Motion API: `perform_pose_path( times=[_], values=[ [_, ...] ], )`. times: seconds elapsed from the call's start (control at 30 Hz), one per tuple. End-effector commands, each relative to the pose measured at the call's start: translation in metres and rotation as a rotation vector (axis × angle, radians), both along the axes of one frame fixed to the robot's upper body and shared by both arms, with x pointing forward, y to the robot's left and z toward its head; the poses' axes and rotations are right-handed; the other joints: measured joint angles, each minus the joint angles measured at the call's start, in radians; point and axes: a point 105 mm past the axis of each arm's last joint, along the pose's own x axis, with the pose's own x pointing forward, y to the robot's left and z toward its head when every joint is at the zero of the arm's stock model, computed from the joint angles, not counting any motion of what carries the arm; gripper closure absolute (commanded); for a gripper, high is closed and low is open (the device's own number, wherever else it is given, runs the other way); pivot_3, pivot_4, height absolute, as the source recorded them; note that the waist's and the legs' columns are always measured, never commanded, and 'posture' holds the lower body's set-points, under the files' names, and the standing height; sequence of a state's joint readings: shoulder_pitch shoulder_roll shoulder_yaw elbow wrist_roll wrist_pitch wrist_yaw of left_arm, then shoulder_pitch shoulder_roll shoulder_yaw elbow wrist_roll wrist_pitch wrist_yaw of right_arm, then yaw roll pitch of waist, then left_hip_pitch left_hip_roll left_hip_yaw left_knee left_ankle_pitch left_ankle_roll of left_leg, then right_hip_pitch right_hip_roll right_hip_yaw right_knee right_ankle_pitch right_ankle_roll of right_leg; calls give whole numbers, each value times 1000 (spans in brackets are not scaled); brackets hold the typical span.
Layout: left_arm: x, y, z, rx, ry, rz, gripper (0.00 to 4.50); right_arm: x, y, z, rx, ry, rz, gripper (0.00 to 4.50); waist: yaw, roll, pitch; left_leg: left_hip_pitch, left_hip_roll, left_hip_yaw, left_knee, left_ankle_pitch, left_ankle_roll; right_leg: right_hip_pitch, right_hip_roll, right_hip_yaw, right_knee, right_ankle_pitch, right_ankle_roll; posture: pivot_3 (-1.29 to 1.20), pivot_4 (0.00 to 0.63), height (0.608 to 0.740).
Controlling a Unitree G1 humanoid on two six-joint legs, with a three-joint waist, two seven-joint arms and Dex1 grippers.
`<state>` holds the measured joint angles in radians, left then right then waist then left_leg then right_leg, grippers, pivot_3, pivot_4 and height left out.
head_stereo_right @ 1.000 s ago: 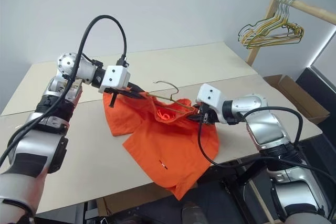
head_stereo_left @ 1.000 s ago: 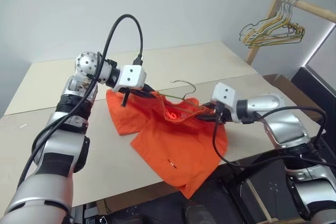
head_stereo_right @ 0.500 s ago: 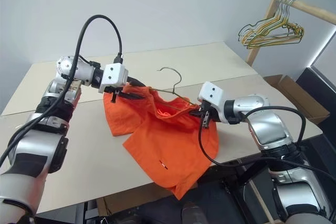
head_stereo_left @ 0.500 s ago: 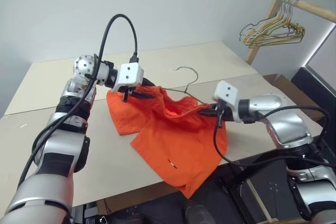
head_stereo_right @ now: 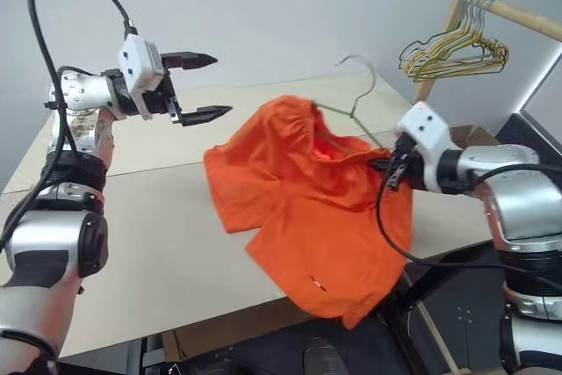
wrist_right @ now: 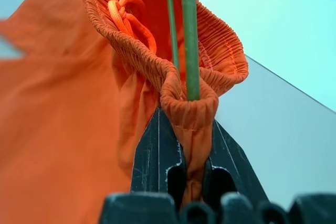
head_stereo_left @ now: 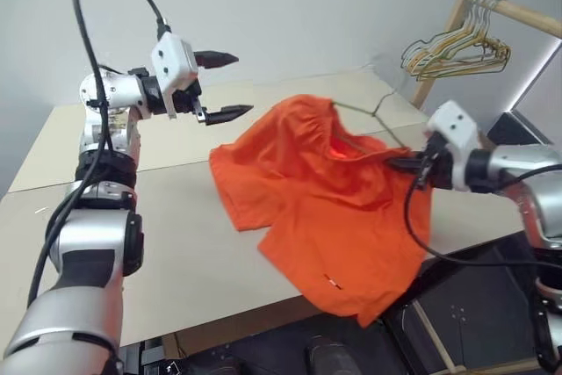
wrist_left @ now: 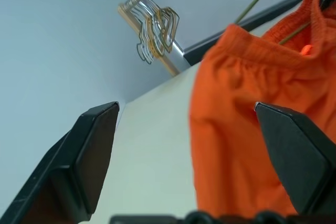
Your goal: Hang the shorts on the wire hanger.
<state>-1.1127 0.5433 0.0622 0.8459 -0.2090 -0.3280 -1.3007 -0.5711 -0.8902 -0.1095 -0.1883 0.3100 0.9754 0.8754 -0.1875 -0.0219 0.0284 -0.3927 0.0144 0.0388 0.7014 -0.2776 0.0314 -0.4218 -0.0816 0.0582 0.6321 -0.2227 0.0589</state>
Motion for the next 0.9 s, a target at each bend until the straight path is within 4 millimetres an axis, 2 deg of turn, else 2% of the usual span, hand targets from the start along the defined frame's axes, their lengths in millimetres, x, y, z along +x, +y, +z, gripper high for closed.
perform_pose_path(
  times=[0.03,0.17,0.33,0.47,0.53,0.7,0.9],
  values=[
    [-12,-4,9,-85,-31,-48,11,-1,-18,30,4,-108,-143,4500,-6,0,0,0,0,0,0,0,0,0,0,0,0,0,0,-274,0,740],
    [-22,-16,-5,-126,-10,-53,11,-1,-47,28,11,-60,-375,4500,-22,1,0,0,0,0,-1,0,0,0,-2,0,0,0,0,-293,0,740],
    [-39,-24,-20,-143,55,-52,11,-2,-79,33,164,-17,-659,4500,-53,4,-2,0,-3,0,-1,0,0,0,-6,1,0,1,2,-301,0,740],
    [-56,-33,-26,-155,93,-82,11,-4,-113,32,321,23,-885,4500,-65,7,-4,0,-4,0,-3,0,0,1,-7,1,0,1,3,-294,0,740],
    [-62,-38,-26,-171,107,-94,11,-4,-129,30,306,1,-982,4500,-69,8,-5,0,-6,0,-3,0,1,1,-9,1,0,1,4,-294,0,740],
    [-72,-44,-28,-177,121,-89,11,3,-156,30,329,-38,-1151,4500,-85,13,-8,1,-11,0,-4,-1,2,2,-11,3,-2,1,7,-281,0,740],
    [-78,-42,-33,-171,141,-74,11,15,-180,34,393,-59,-1255,4500,-105,17,-9,9,-15,1,-6,-1,3,11,-11,5,-5,-1,9,-266,0,740]
  ],
)
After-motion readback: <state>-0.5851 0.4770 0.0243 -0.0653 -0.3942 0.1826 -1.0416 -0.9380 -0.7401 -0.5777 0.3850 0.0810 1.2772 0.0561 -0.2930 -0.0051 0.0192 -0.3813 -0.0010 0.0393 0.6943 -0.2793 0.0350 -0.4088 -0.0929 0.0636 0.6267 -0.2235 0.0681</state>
